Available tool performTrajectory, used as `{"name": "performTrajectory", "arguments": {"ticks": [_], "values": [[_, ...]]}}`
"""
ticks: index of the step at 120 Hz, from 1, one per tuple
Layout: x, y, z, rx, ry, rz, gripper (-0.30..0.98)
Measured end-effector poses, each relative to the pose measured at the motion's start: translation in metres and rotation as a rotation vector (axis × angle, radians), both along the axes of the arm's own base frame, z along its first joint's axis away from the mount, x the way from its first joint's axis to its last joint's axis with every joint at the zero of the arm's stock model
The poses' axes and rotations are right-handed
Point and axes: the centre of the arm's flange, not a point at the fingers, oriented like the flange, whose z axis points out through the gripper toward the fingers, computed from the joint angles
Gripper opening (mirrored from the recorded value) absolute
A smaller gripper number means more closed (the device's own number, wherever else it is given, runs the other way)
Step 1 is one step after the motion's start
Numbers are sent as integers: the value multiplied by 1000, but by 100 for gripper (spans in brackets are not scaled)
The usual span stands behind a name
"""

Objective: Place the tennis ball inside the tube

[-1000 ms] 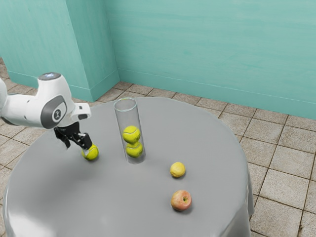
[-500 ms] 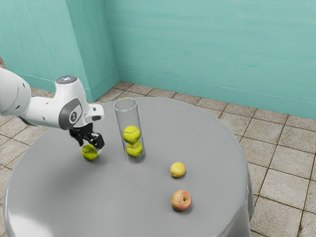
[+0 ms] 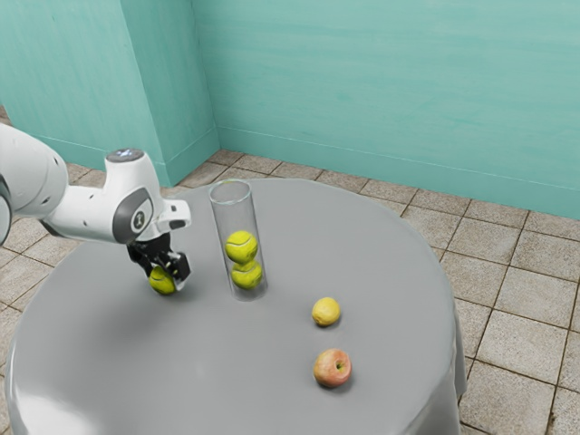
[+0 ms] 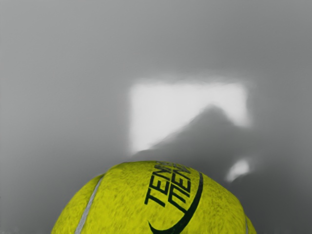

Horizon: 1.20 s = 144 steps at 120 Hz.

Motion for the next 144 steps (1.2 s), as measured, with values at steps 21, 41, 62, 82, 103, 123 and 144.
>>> {"name": "performTrajectory", "arguments": {"ticks": [21, 41, 62, 82, 103, 123, 144], "values": [[1, 1, 0, 0, -2, 1, 45], [2, 1, -1, 4, -1, 0, 38], [2, 1, 3, -2, 2, 17, 32], [0, -2, 40, -13, -20, 35, 25], [-10, -20, 137, -40, -81, 48, 21], [-10, -45, 223, -46, -114, 44, 20], [0, -71, 268, -5, -93, 28, 22]]}}
